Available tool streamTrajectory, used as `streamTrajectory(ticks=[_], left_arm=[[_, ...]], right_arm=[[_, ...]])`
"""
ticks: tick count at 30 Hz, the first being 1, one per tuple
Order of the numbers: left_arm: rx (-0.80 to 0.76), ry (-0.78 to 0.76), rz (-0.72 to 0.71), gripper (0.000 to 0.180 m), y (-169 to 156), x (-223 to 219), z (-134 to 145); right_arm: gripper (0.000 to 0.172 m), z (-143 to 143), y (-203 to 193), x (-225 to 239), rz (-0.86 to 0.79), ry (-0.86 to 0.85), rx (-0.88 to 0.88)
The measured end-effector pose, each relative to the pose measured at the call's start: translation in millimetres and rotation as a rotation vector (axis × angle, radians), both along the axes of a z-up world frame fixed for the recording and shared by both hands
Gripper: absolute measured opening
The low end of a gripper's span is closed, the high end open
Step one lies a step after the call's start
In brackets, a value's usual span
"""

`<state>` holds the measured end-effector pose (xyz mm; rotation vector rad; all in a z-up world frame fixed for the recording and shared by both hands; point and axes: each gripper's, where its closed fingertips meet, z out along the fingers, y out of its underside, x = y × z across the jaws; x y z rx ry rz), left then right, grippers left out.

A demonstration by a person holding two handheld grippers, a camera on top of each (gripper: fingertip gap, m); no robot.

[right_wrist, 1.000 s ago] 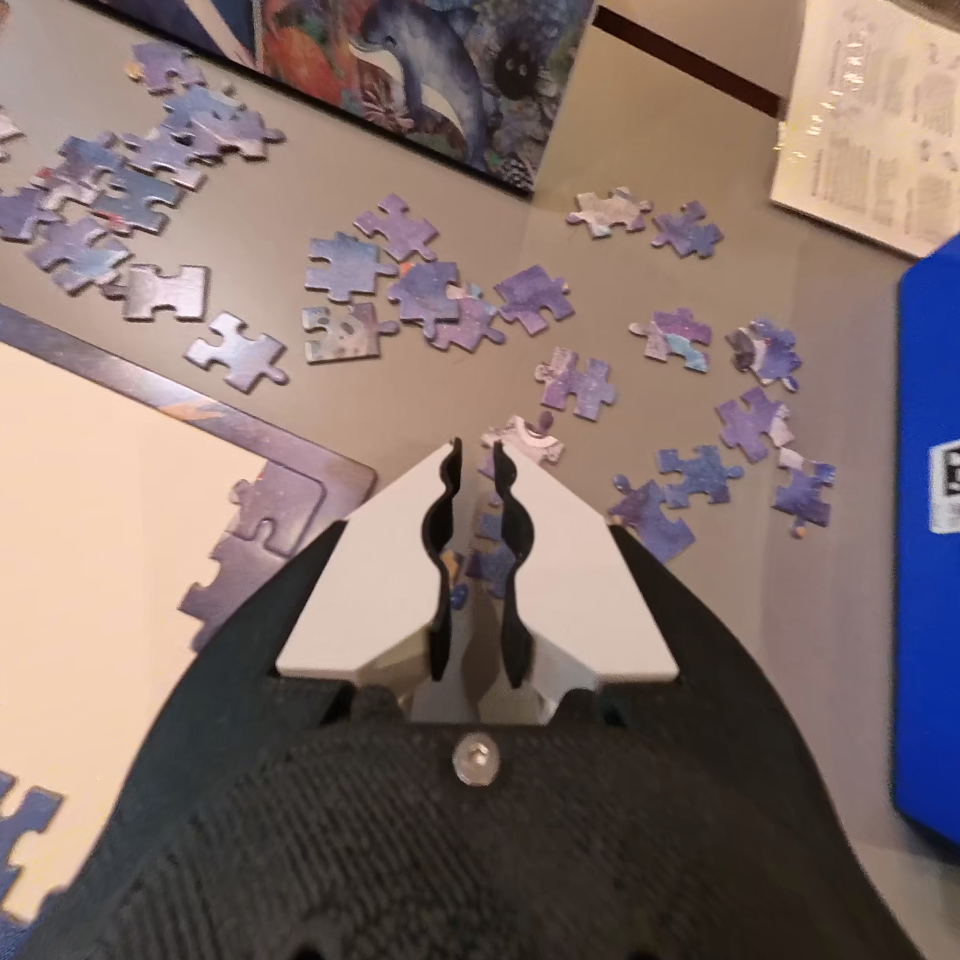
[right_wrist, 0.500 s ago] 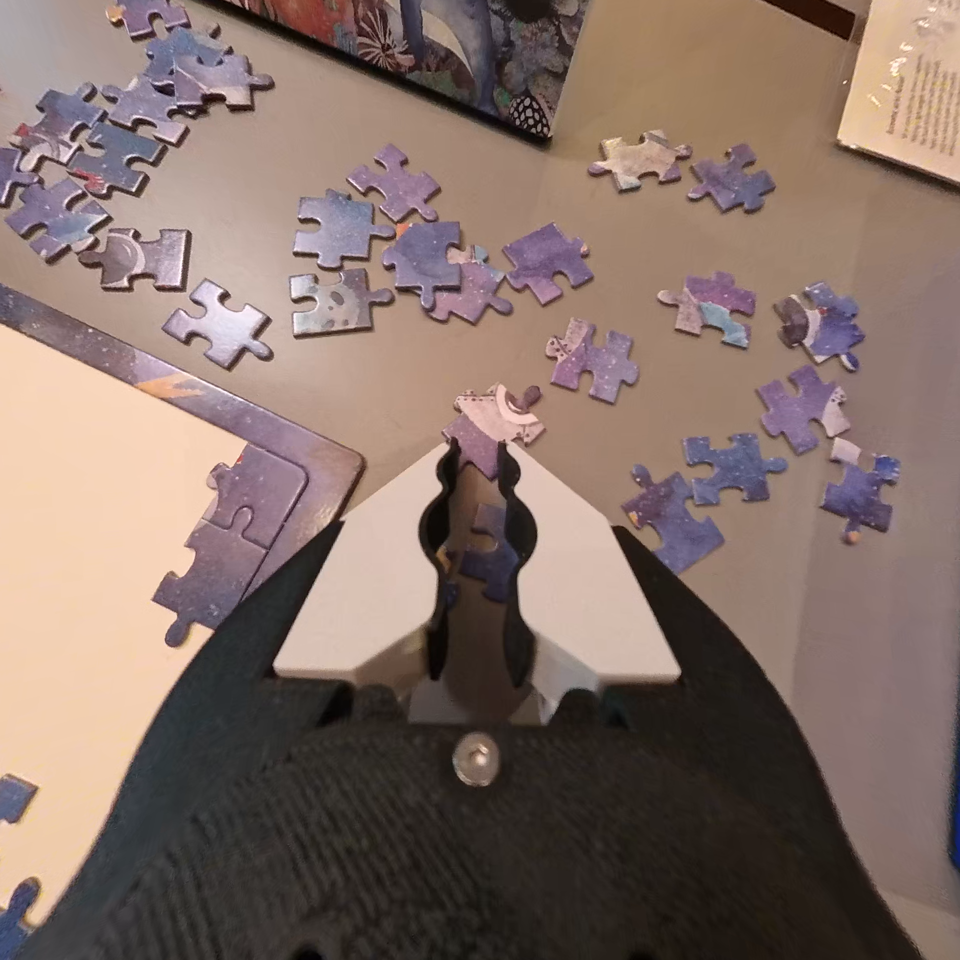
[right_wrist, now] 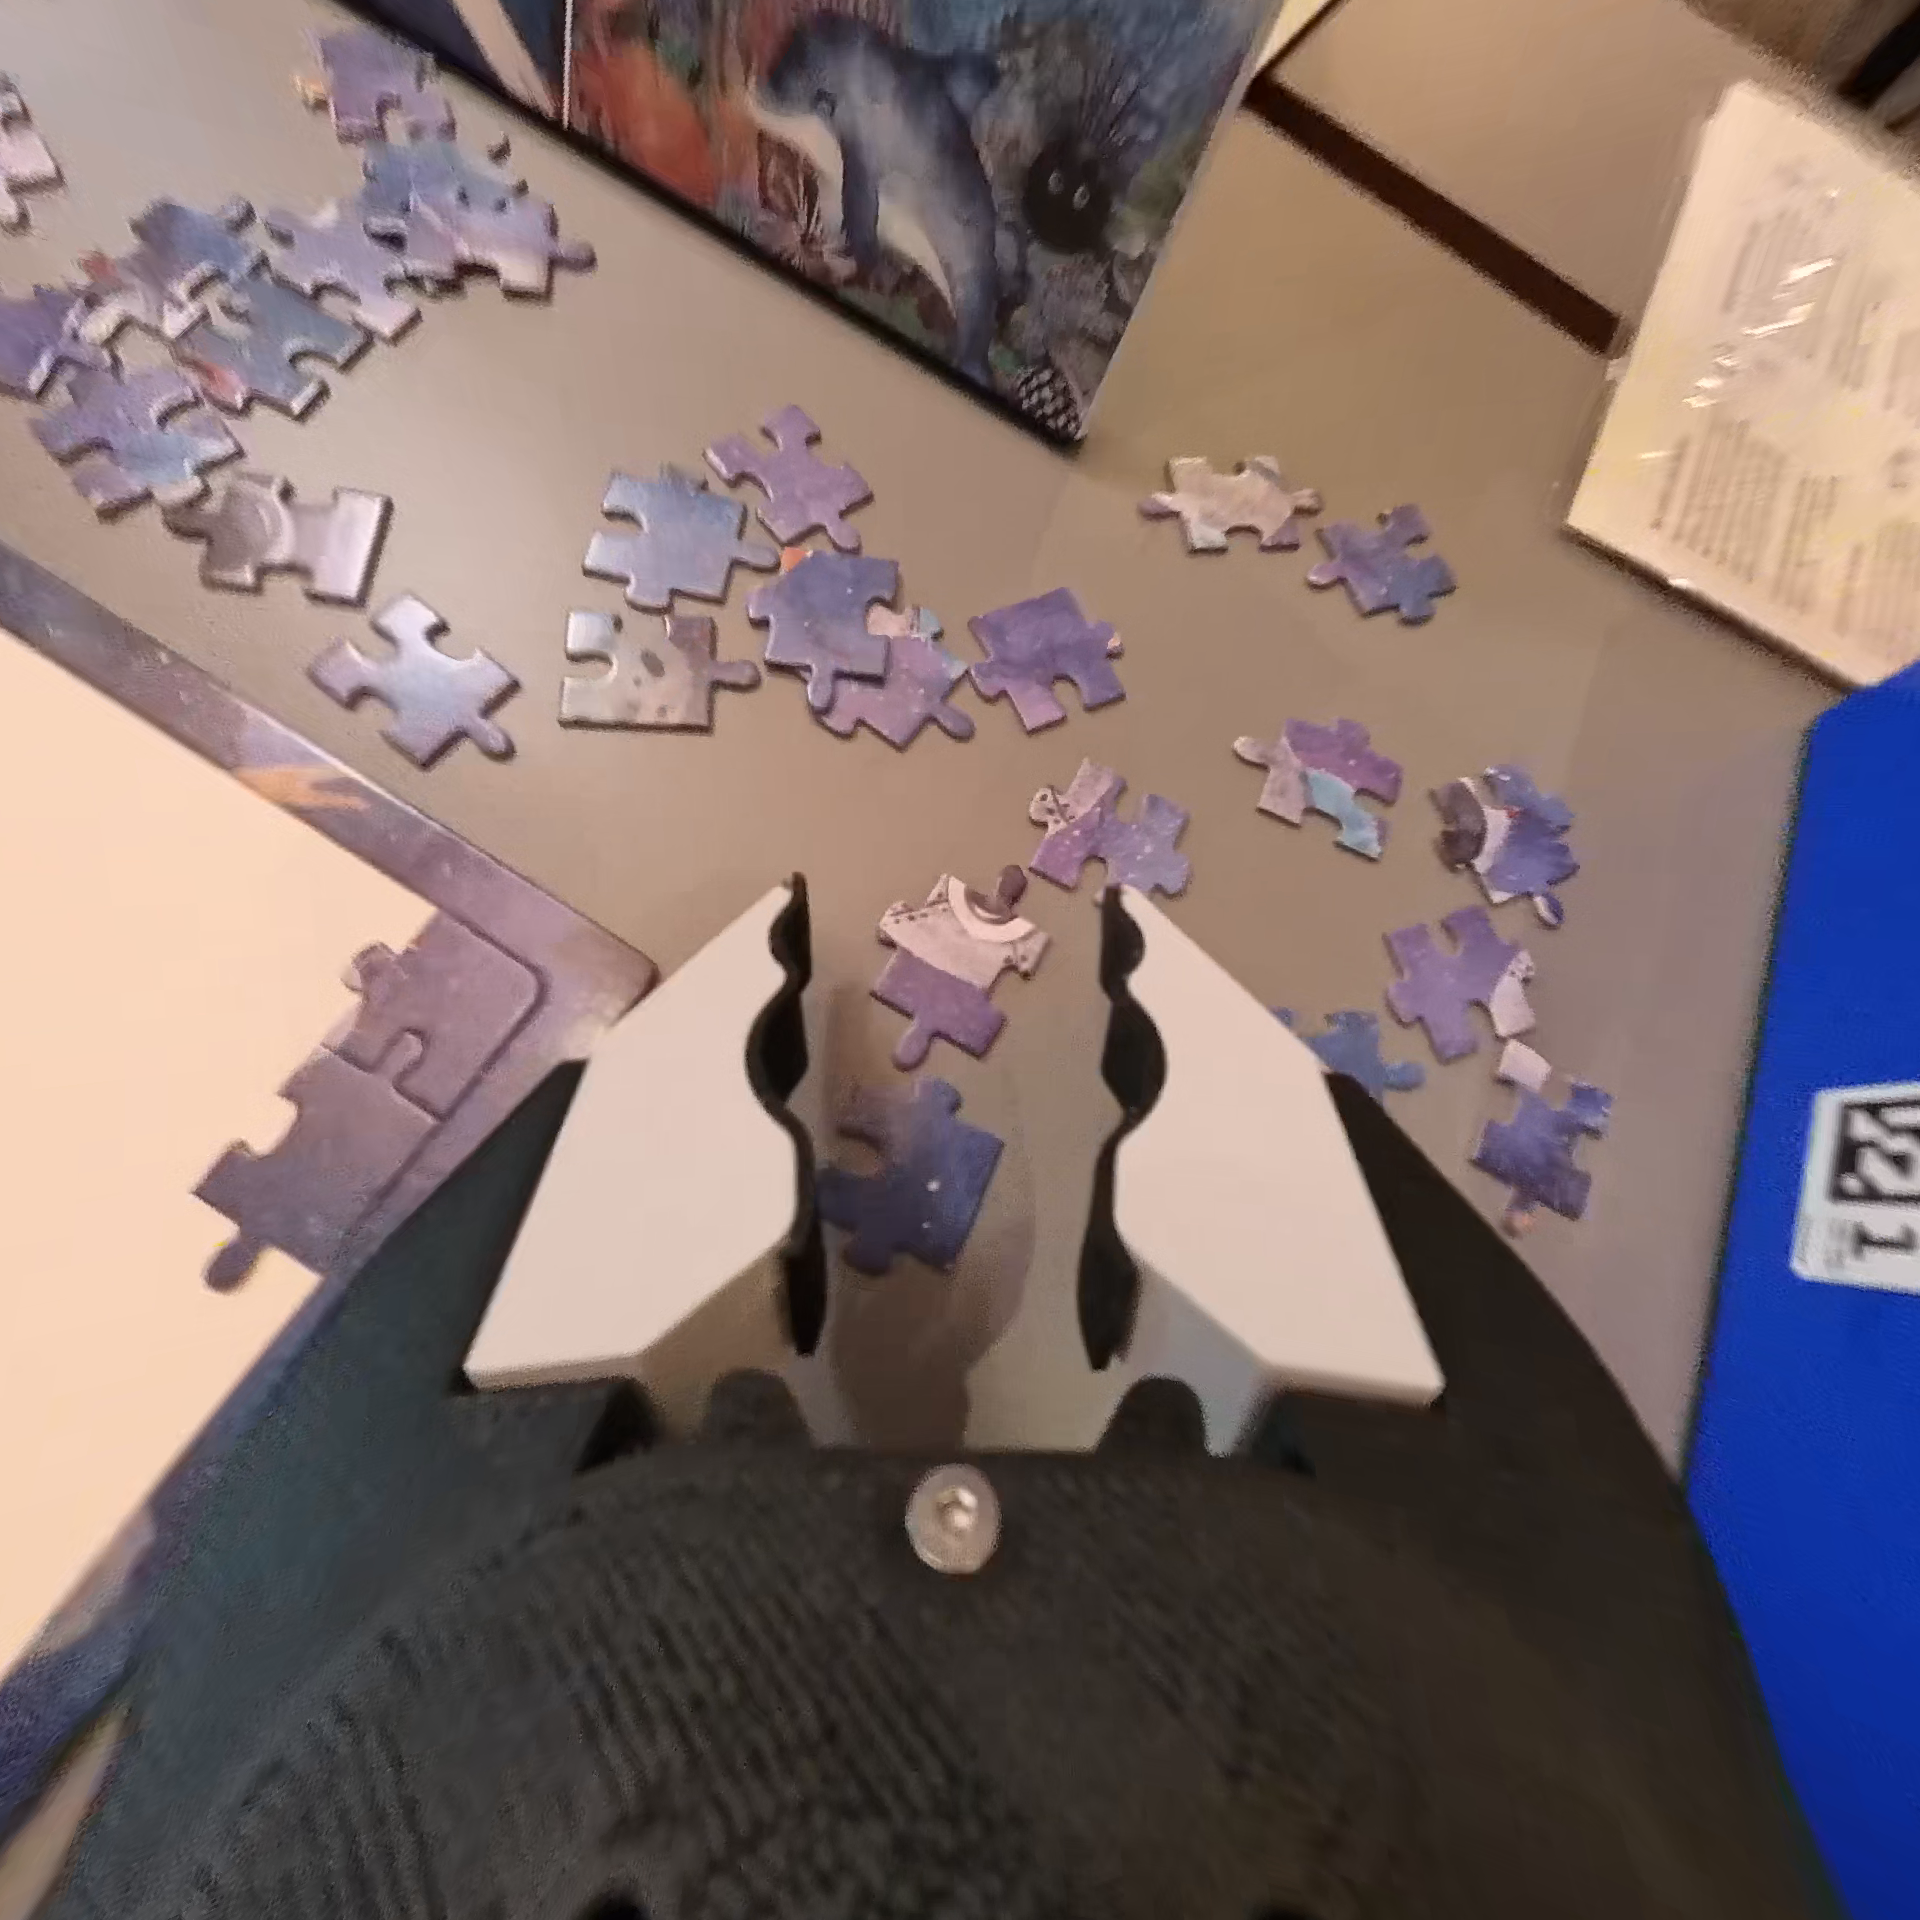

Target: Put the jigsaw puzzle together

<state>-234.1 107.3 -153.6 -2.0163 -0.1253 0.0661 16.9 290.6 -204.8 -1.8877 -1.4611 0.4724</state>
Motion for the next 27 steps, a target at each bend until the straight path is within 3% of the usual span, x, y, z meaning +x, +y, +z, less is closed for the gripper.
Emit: streamTrajectory(ticks=[5, 10, 16, 27], left_arm=[[-0.001, -0.004, 0.008, 0.011, -0.9, -2.9, -0.7], [-0.005, 0.001, 0.006, 0.011, -0.4, -2.5, -1.4], [-0.005, 0.004, 0.005, 0.011, -0.4, -1.9, -1.4], [-0.006, 0.002, 0.004, 0.011, -0.2, -1.4, -1.7]], right_arm=[[0.059, -16.4, -10.3, -0.1, 0.139, -0.022, -0.134], [0.044, -9.6, -56.4, 1.4, 0.320, -0.019, -0.268], [0.044, -2.0, -53.1, 7.7, 0.408, -0.040, -0.146], [0.043, -16.0, -61.3, 10.1, 0.589, -0.144, -0.106]])
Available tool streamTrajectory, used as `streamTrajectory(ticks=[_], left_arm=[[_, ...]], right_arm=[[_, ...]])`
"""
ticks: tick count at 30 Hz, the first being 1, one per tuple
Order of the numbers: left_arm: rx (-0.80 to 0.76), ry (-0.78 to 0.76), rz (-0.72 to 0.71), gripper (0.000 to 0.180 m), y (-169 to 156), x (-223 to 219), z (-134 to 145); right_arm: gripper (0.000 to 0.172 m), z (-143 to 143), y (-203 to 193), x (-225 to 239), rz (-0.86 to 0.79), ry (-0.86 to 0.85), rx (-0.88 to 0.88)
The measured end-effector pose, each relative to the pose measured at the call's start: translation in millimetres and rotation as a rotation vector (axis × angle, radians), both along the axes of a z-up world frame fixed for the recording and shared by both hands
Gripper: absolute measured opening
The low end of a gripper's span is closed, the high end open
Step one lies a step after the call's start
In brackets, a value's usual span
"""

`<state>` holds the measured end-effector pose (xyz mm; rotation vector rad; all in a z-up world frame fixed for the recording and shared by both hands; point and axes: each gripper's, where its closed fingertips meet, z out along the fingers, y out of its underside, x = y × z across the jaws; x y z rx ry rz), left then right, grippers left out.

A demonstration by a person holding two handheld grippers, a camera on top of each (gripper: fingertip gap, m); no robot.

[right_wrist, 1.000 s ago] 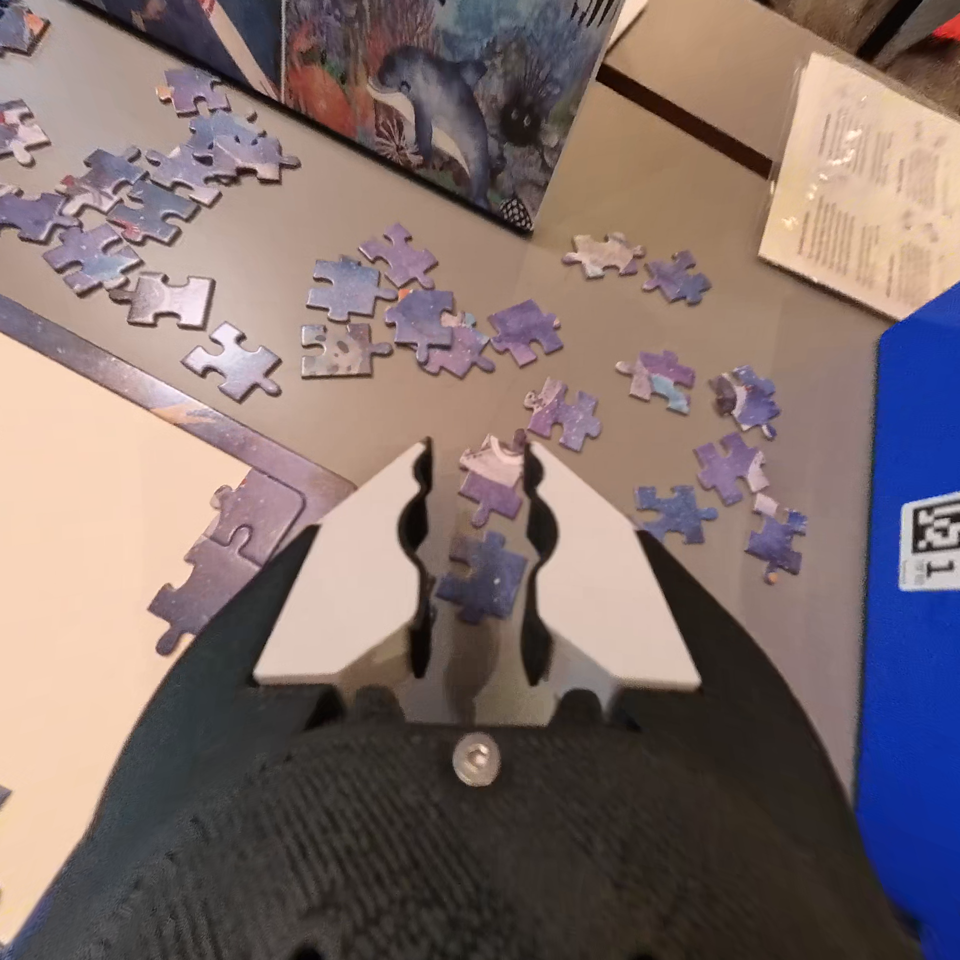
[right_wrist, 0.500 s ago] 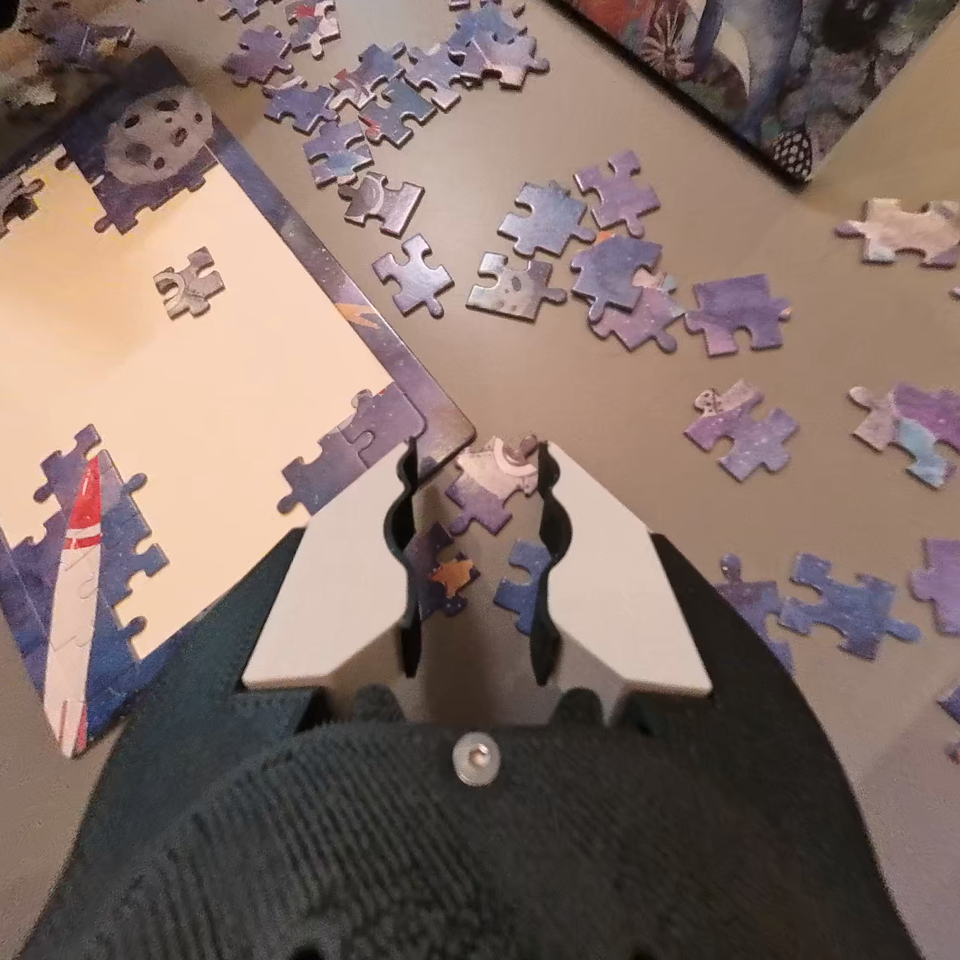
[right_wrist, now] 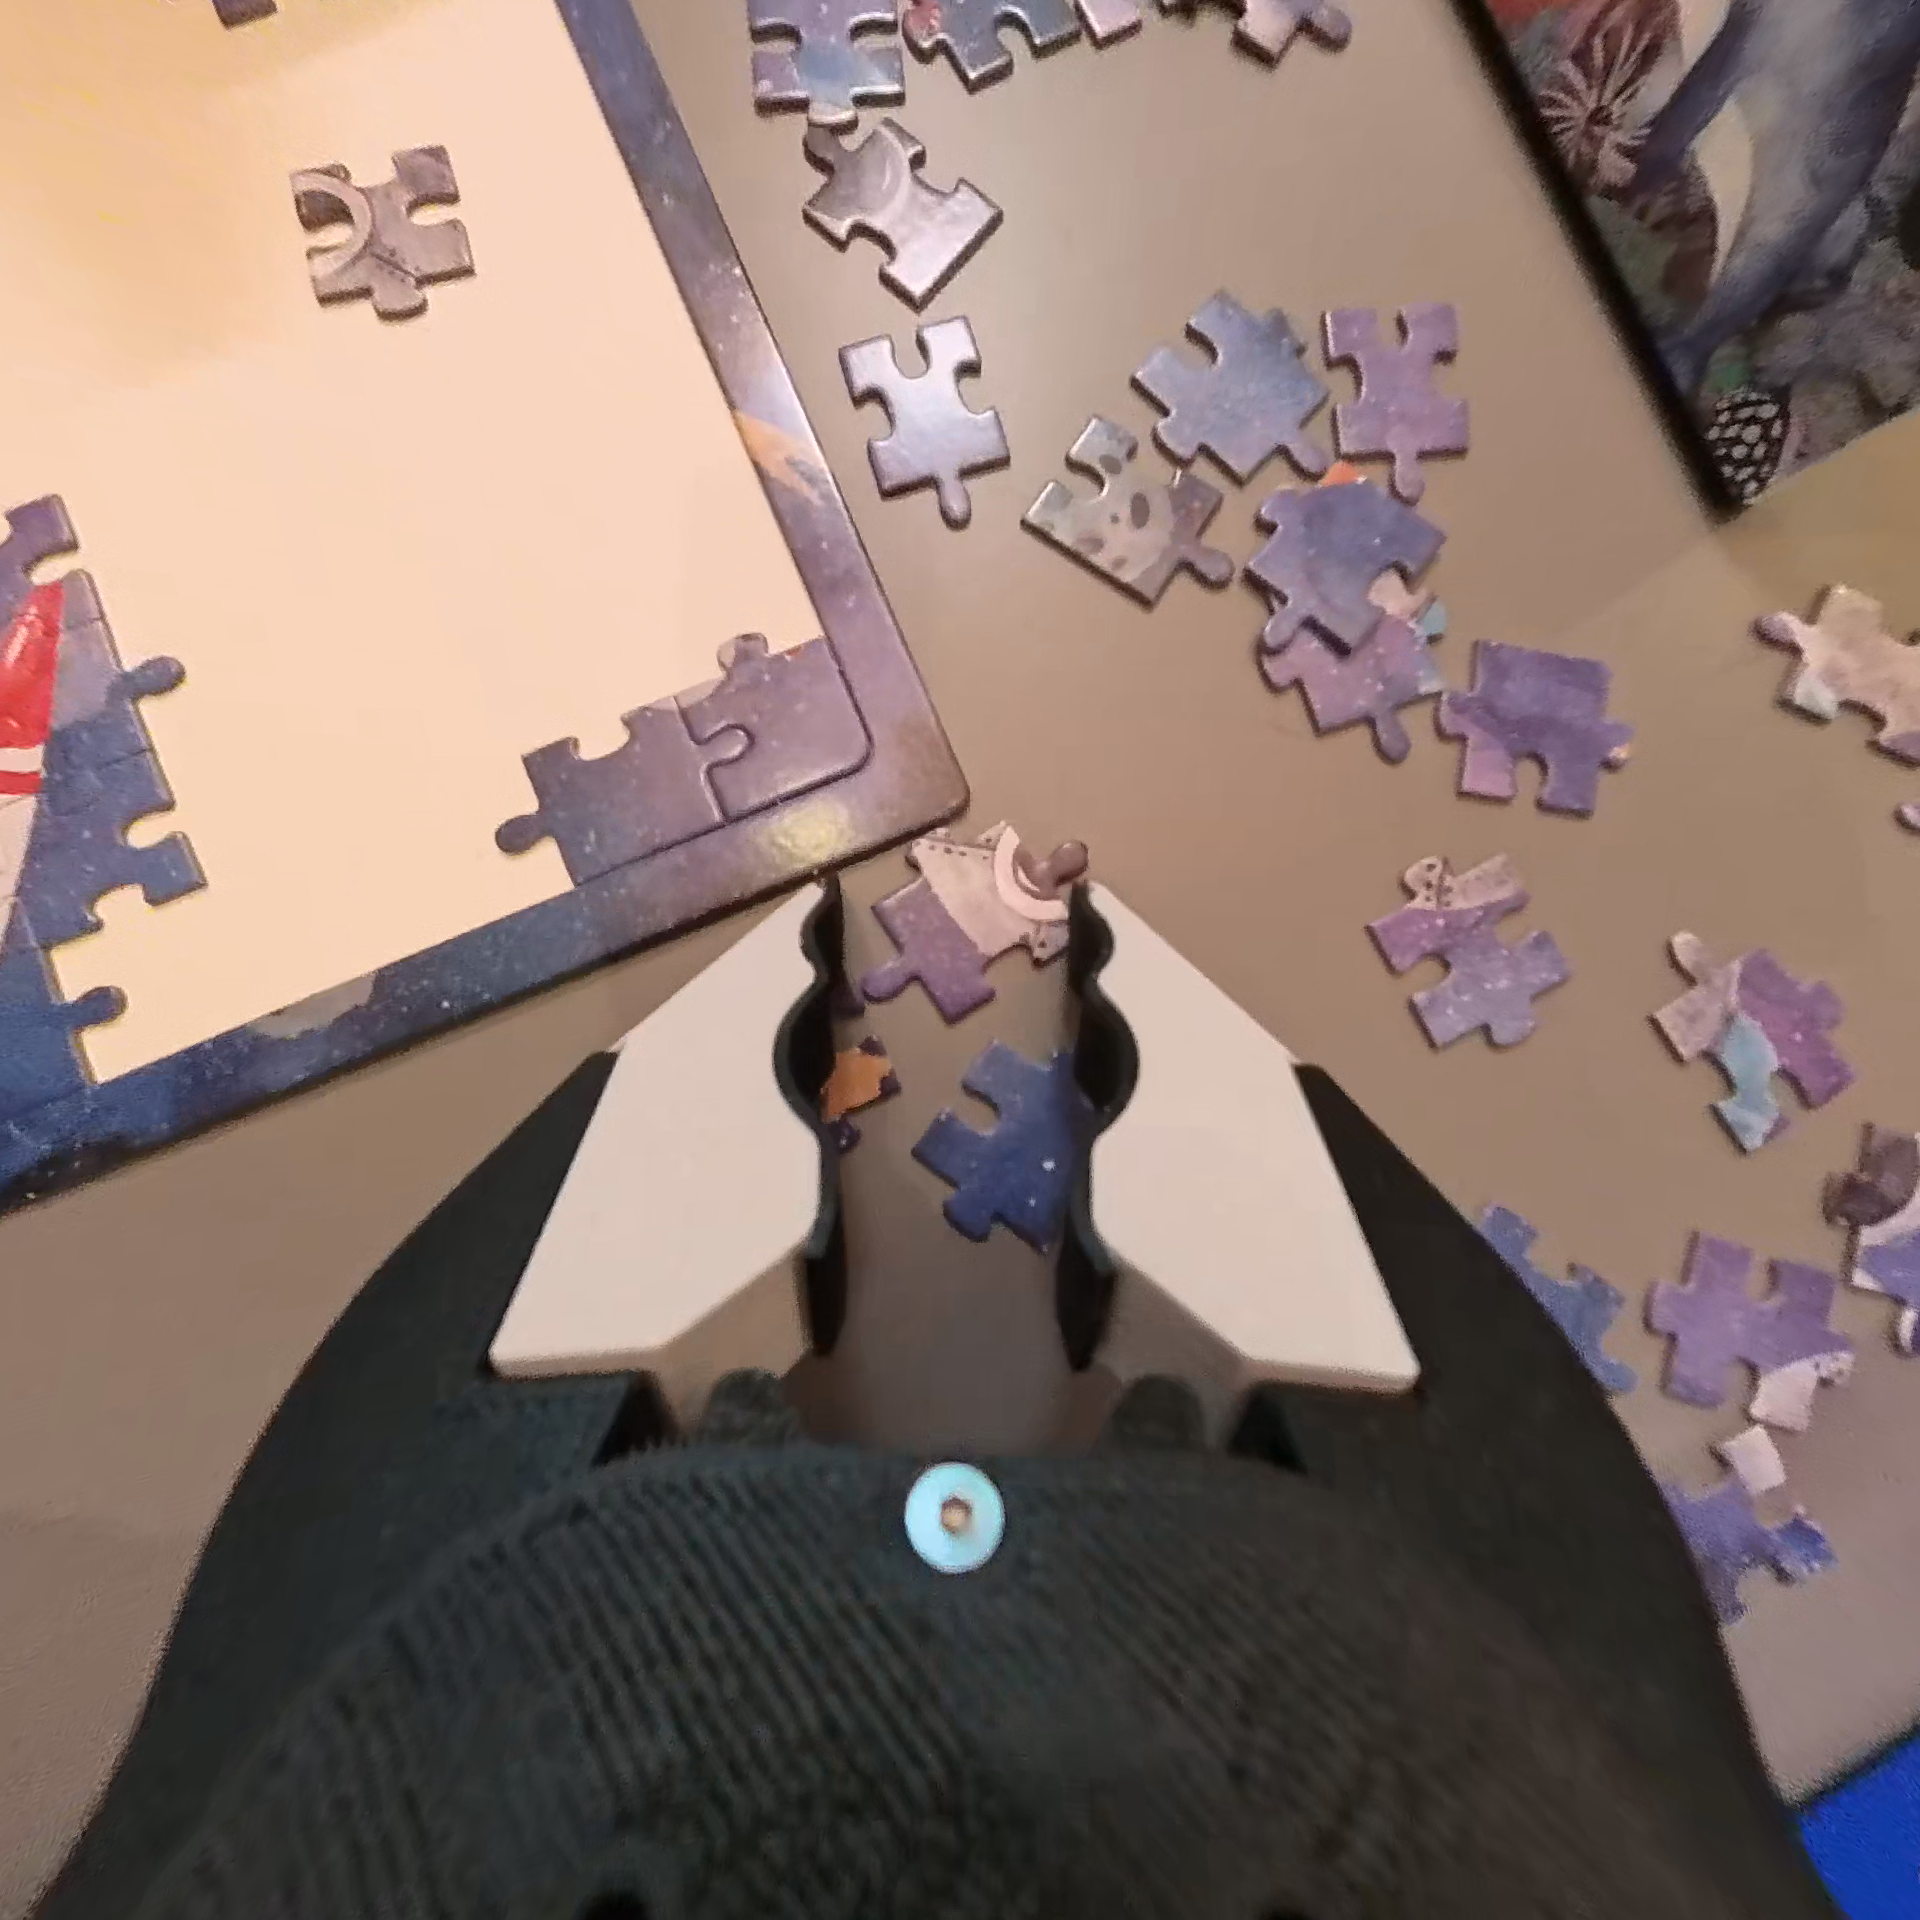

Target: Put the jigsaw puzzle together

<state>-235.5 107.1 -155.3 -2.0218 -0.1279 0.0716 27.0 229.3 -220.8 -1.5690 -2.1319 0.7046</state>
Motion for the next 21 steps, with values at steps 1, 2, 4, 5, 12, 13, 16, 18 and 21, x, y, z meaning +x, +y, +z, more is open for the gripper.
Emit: streamTrajectory(ticks=[1, 2, 4, 5, 12, 13, 16, 18, 21], left_arm=[[0.000, -0.001, 0.000, 0.011, -0.1, -0.1, 0.1], [0.001, -0.001, 0.001, 0.011, -0.1, -0.2, 0.3], [0.002, -0.002, 0.001, 0.011, -0.2, -0.3, 0.5], [0.002, -0.002, 0.000, 0.011, -0.1, -0.2, 0.4], [0.006, -0.004, -0.001, 0.011, -0.3, 0.2, 1.7], [0.007, -0.005, -0.001, 0.011, -0.4, 0.1, 1.9], [0.009, -0.006, -0.001, 0.011, -0.5, 0.0, 2.2], [0.008, -0.006, -0.002, 0.011, -0.4, 0.1, 2.0], [0.005, -0.005, -0.002, 0.011, -0.2, 0.1, 1.3]], right_arm=[[0.042, -0.2, -0.4, -0.2, 0.005, -0.003, -0.007], [0.041, -0.3, -0.8, -0.1, 0.007, -0.008, -0.016], [0.040, -0.4, -0.8, 0.4, 0.007, -0.017, -0.022], [0.034, -0.4, -0.8, 0.8, 0.006, -0.022, -0.023], [0.033, 0.1, -0.2, -0.1, -0.043, -0.020, -0.044], [0.033, 0.4, -0.3, 0.0, -0.049, -0.012, -0.049], [0.032, 3.8, -2.0, 0.6, -0.063, 0.021, -0.076], [0.011, 12.3, -2.3, -0.5, -0.067, 0.069, -0.082], [0.019, 20.0, -2.5, 0.6, -0.087, 0.084, -0.091]])
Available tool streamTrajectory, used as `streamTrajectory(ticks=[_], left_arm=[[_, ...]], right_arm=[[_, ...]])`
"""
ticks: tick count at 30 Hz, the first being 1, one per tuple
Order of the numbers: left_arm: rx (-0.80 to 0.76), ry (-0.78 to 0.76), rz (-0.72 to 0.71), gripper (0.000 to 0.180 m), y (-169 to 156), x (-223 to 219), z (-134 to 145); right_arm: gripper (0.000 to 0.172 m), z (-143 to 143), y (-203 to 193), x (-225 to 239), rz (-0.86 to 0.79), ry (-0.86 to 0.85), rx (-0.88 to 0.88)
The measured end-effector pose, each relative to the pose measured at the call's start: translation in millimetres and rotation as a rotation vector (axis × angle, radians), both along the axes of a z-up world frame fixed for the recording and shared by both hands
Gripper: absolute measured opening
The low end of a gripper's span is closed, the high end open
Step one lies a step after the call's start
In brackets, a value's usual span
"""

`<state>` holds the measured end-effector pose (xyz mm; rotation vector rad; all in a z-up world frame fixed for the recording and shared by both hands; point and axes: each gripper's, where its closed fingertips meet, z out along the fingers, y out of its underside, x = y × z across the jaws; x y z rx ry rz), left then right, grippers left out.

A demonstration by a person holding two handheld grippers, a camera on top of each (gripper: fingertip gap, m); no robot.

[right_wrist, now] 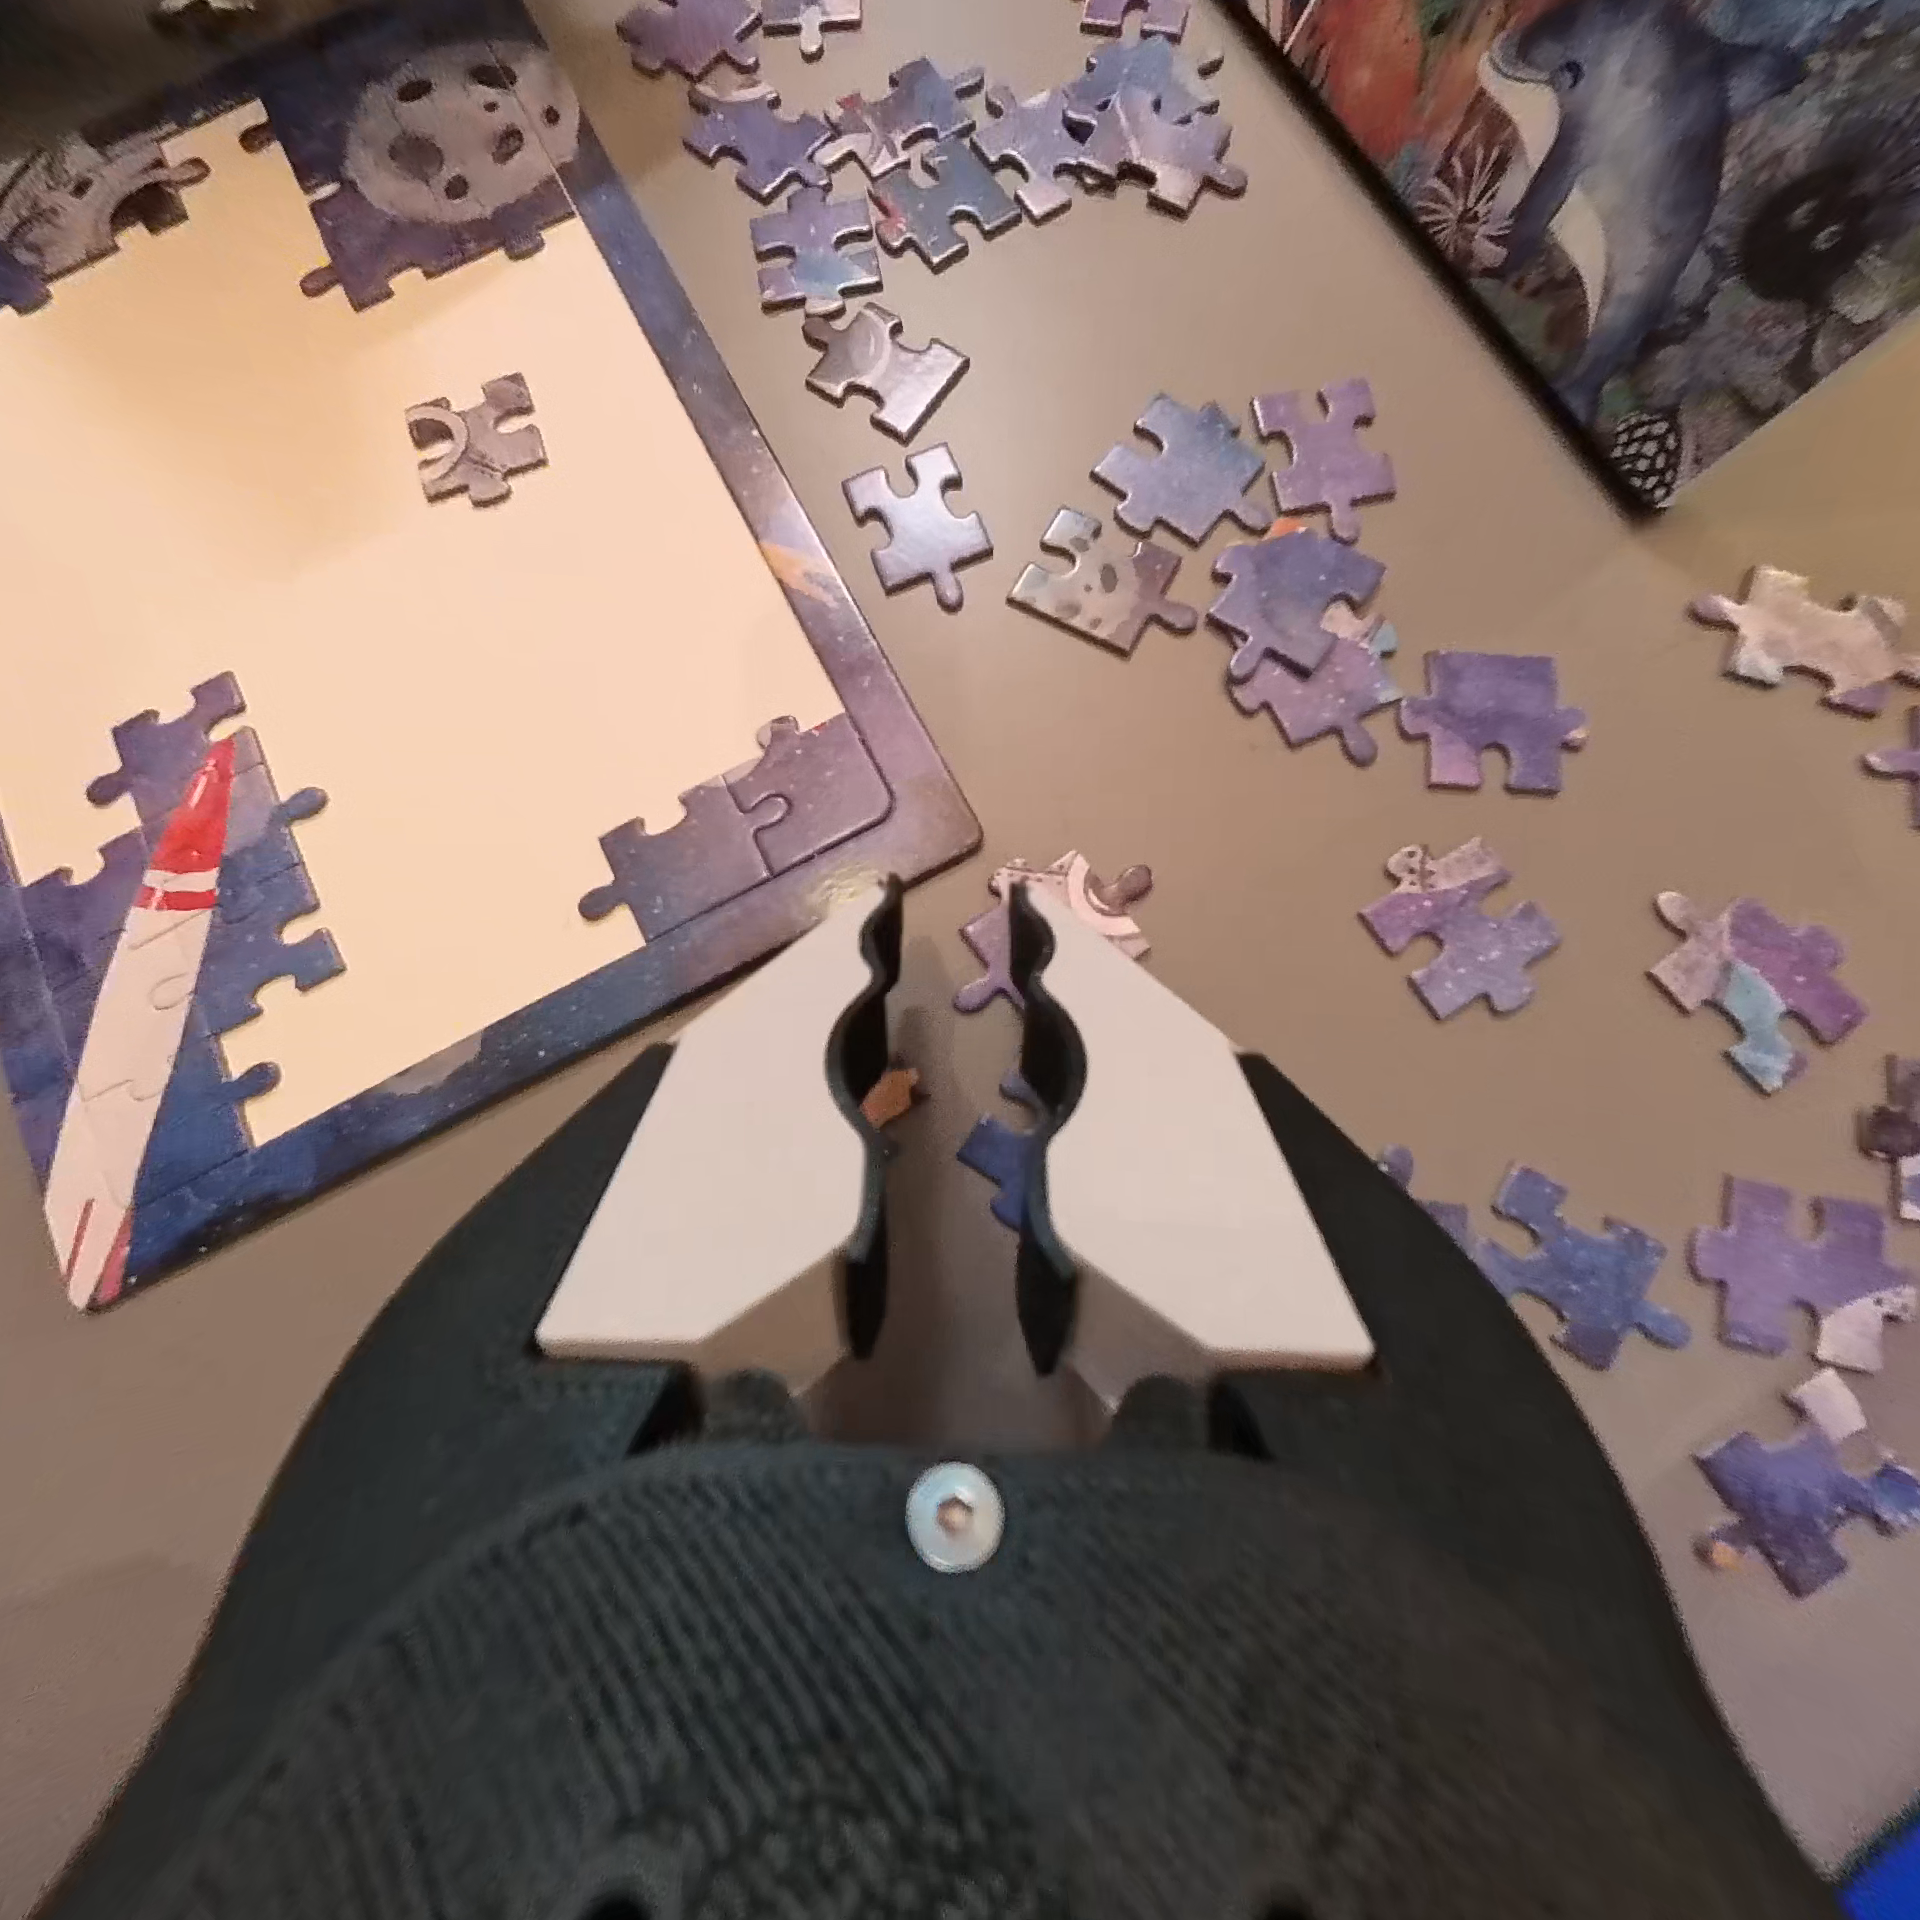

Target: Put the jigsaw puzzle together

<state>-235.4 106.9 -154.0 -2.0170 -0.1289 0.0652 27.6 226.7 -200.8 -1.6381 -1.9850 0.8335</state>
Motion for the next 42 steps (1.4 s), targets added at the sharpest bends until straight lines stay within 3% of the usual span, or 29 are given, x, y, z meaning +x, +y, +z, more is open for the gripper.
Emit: streamTrajectory(ticks=[6, 12, 22, 28, 42], left_arm=[[-0.003, 0.001, -0.002, 0.012, 0.3, 0.9, -0.6], [-0.002, -0.001, 0.002, 0.012, -0.1, -0.6, -0.8], [0.003, -0.003, -0.006, 0.012, 0.4, 1.5, 1.1], [0.001, -0.002, -0.005, 0.012, 0.5, 1.8, 0.2], [0.001, -0.002, -0.003, 0.012, 0.2, 0.9, 0.0]], right_arm=[[0.036, -10.3, 17.8, 5.1, -0.010, -0.076, 0.100], [0.046, -21.2, 19.2, 3.7, 0.055, -0.165, 0.067], [0.042, -14.5, -23.6, 23.6, 0.094, -0.230, -0.081], [0.039, -9.9, 5.9, 10.2, 0.042, -0.152, 0.100], [0.028, -21.2, 4.5, 9.1, 0.066, -0.190, 0.088]])
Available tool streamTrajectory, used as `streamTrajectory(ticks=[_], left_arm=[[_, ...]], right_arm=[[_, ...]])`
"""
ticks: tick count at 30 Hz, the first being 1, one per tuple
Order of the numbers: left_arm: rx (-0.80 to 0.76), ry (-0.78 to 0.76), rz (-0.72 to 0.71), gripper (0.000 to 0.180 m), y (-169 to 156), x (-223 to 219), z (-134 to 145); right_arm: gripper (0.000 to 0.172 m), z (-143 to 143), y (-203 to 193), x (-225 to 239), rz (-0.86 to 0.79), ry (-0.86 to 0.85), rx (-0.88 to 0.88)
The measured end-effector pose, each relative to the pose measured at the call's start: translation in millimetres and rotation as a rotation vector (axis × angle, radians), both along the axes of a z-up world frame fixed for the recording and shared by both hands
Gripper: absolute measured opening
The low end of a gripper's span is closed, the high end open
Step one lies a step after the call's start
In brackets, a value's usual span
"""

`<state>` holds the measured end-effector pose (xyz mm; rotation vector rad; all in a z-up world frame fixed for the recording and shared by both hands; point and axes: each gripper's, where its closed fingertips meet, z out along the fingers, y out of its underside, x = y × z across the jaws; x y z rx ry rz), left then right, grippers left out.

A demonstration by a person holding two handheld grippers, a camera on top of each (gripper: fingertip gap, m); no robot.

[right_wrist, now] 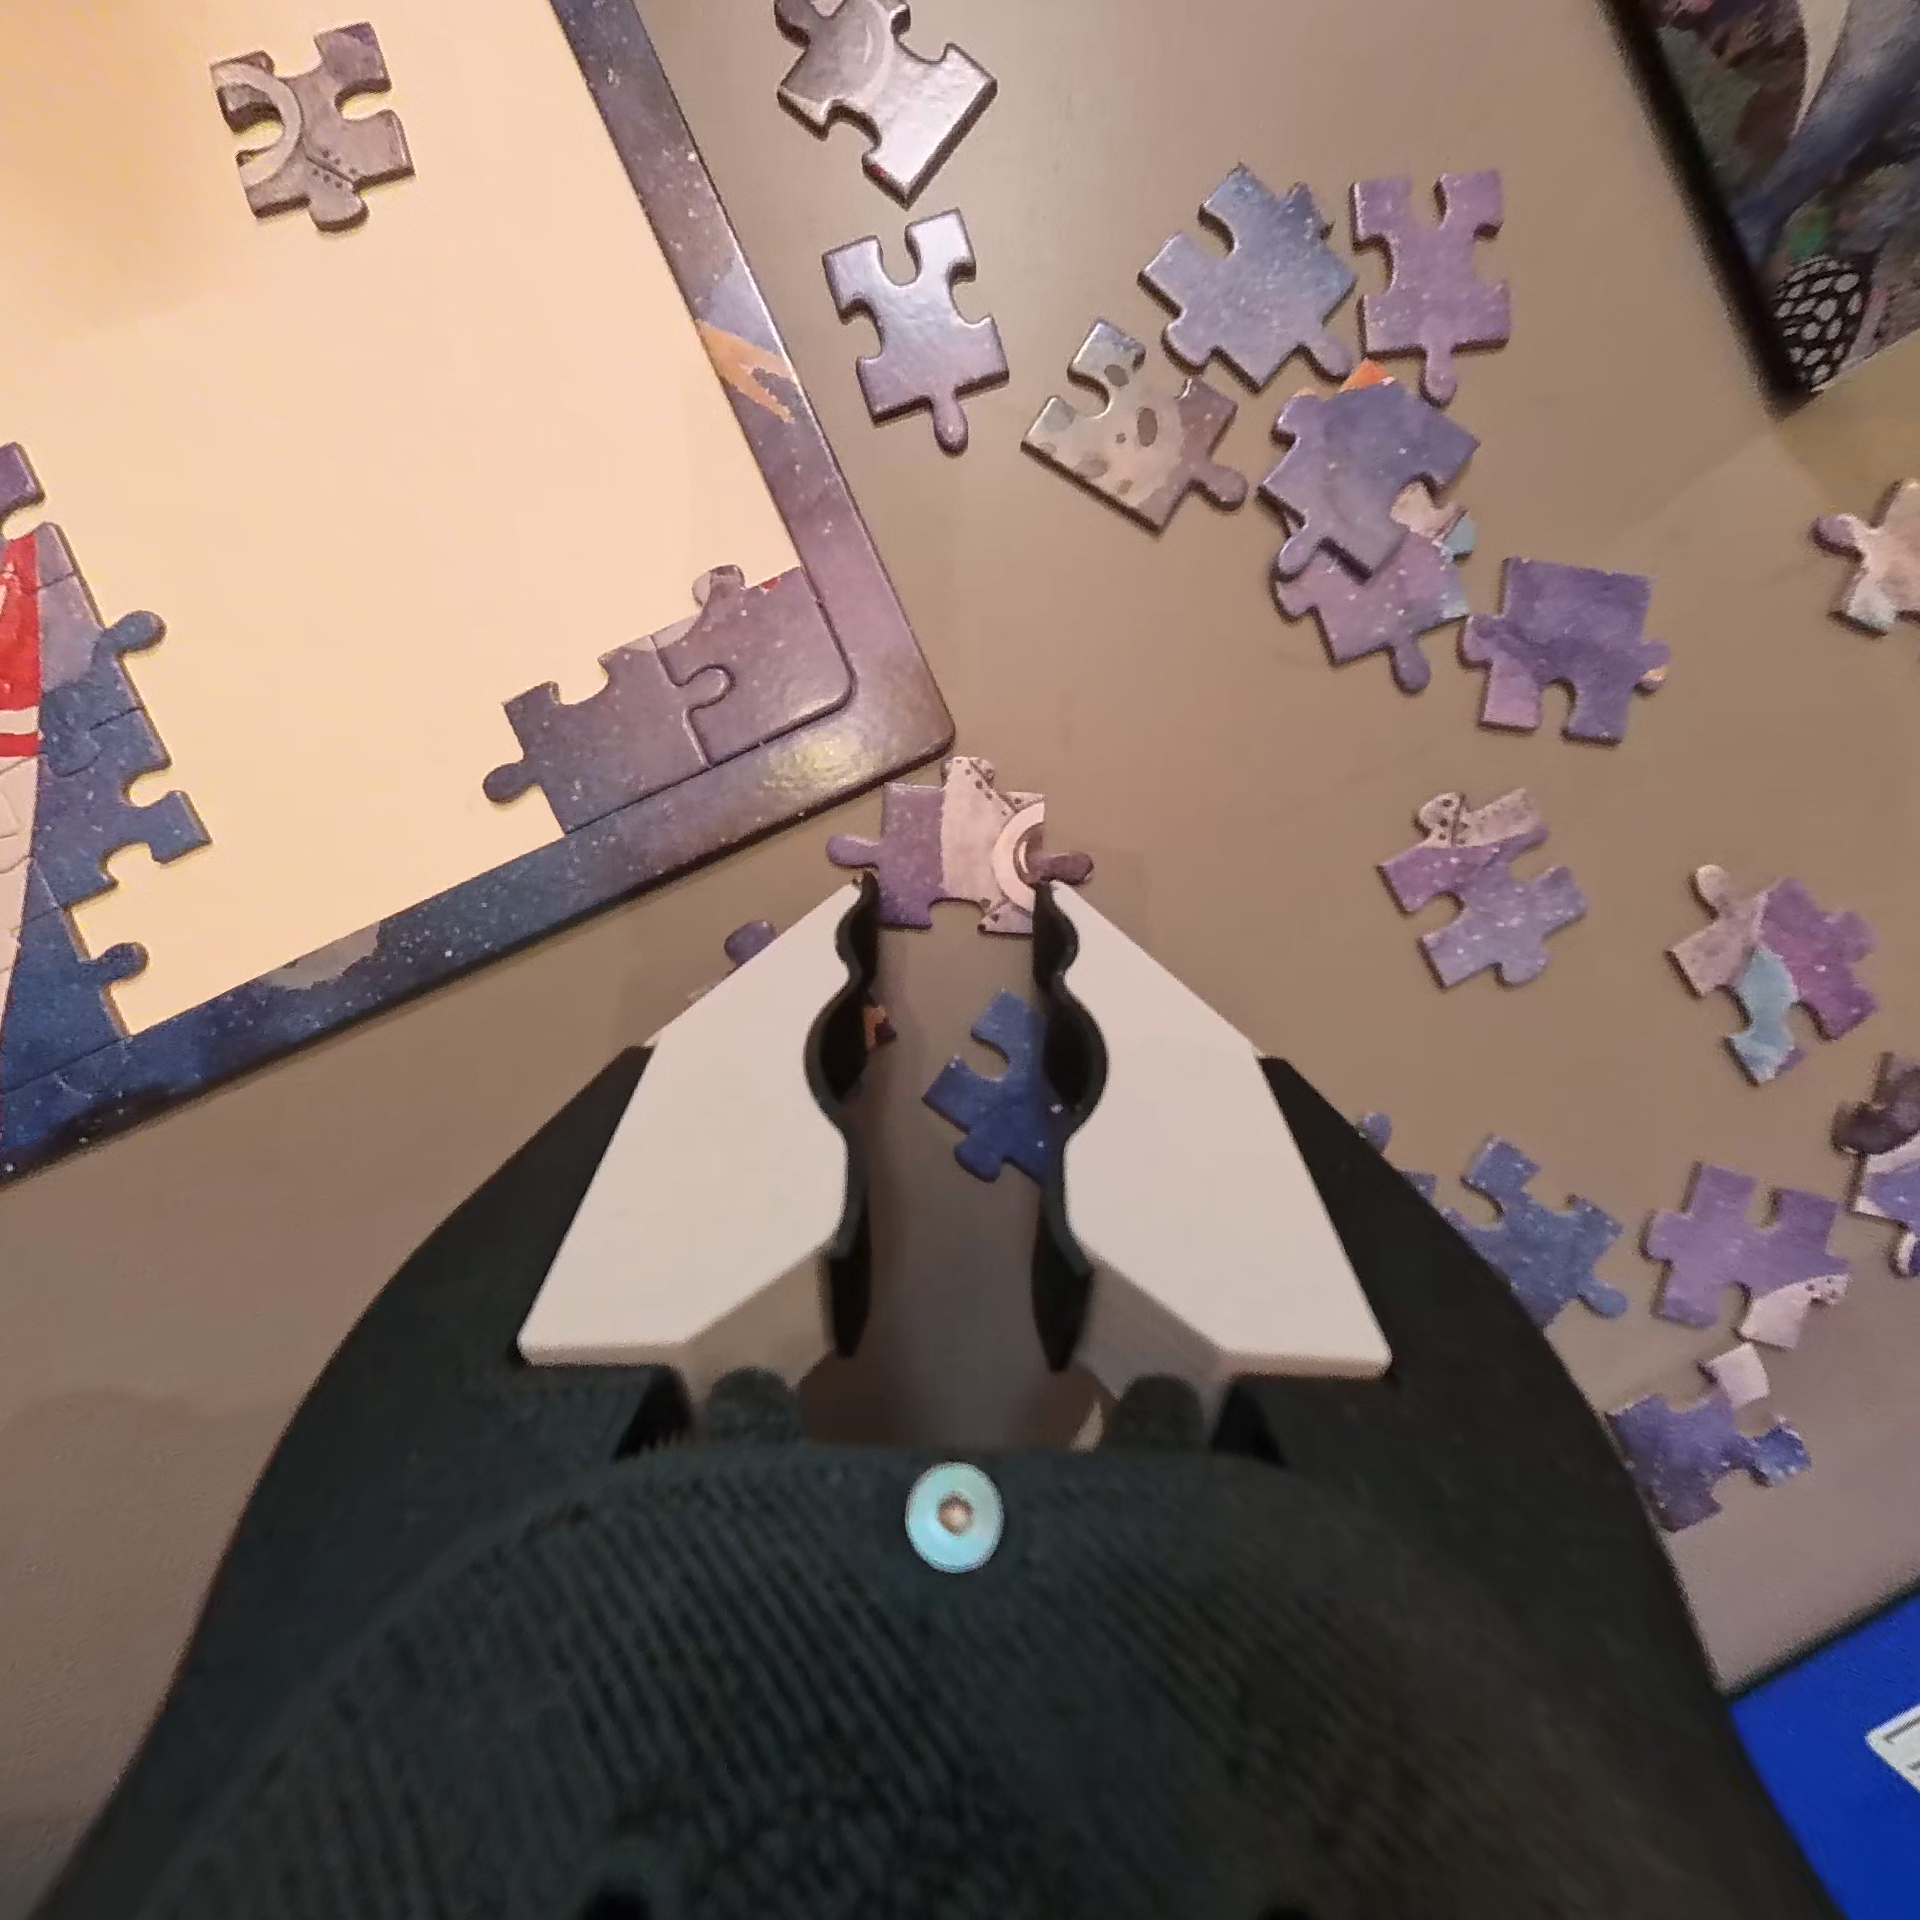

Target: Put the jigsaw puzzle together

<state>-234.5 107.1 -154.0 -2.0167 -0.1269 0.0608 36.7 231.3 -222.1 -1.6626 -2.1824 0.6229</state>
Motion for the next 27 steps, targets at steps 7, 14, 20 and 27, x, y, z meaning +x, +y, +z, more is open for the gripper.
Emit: streamTrajectory(ticks=[7, 14, 20, 27], left_arm=[[0.001, 0.000, -0.001, 0.012, -0.1, 0.4, 0.3], [-0.002, 0.001, 0.000, 0.012, 0.1, 0.3, -0.5], [-0.004, 0.003, -0.004, 0.012, 0.5, 1.6, -0.7], [-0.002, 0.000, -0.001, 0.012, 0.0, 0.6, -0.4]], right_arm=[[0.028, 4.7, -0.8, -0.7, -0.020, 0.046, -0.012], [0.019, 24.6, -12.2, -4.7, -0.013, 0.108, -0.016], [0.041, 14.9, 7.9, -7.1, -0.107, 0.089, 0.049], [0.056, 0.1, 8.1, -9.8, -0.130, 0.050, 0.003]])
